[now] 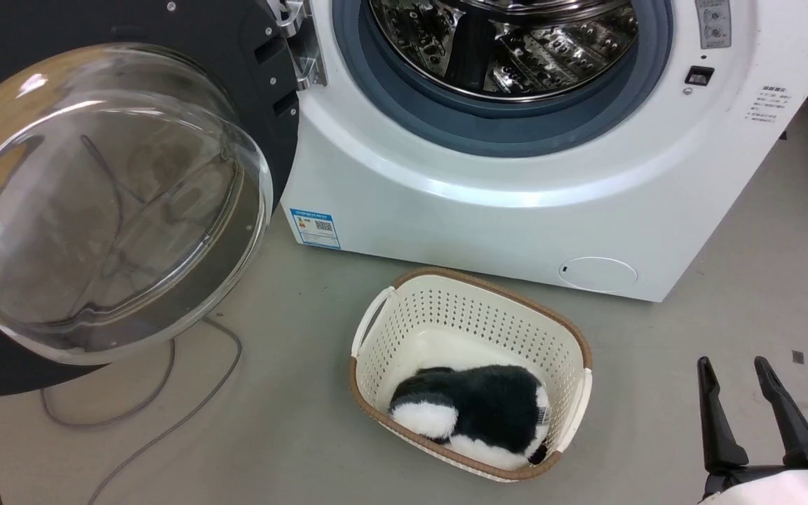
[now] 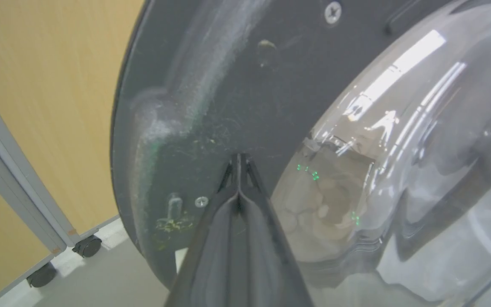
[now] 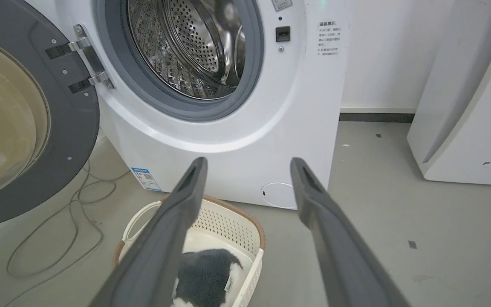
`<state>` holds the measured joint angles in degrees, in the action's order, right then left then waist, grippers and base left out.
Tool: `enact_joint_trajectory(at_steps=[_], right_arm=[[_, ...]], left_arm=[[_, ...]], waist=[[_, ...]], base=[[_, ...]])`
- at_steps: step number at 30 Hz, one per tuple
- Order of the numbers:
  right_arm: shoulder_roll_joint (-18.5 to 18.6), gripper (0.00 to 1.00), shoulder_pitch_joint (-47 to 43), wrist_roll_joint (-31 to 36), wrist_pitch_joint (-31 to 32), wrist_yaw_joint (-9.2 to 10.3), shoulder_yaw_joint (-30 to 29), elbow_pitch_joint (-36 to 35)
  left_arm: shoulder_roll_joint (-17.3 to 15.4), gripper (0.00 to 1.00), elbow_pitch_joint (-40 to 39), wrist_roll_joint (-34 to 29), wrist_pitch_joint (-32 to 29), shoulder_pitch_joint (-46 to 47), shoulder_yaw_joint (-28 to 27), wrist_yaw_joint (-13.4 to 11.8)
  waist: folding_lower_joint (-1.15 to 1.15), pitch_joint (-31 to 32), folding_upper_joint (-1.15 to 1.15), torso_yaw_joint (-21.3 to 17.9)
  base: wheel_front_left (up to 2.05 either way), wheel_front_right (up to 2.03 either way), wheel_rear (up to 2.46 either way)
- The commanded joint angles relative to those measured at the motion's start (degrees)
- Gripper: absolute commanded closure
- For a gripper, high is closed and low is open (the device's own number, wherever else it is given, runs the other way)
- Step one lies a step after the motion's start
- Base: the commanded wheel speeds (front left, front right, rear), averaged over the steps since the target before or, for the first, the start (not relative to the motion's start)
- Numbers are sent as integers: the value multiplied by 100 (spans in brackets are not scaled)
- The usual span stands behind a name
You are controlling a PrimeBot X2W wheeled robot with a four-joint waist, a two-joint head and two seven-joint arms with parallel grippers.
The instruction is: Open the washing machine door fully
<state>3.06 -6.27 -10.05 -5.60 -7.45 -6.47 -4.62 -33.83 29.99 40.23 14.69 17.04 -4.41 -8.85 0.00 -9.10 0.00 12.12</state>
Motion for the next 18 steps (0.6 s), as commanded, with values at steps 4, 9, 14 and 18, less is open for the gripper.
enact_joint_trajectory(at_steps=[4,9,14,18], right_arm=[[-18,0,82,3,-14,-3,8,42],[-18,0,21,-53,-55,-3,26,161],[-18,0,-79,-108,-87,-3,95,276],[-18,0,-161,-126,-93,-3,133,325]], left_arm=[[218,100,-59,-247,30,-79,-258,25],[756,100,-574,-649,30,-643,-495,-4],[1434,100,-1299,-1059,30,-1446,-550,-19],[1929,100,-1849,-1421,30,-2010,-371,18]], waist=[[0,73,0,-33],[0,276,0,-51],[0,534,0,-75],[0,711,0,-112]], base=[[0,0,0],[0,0,0],[0,0,0],[0,0,0]])
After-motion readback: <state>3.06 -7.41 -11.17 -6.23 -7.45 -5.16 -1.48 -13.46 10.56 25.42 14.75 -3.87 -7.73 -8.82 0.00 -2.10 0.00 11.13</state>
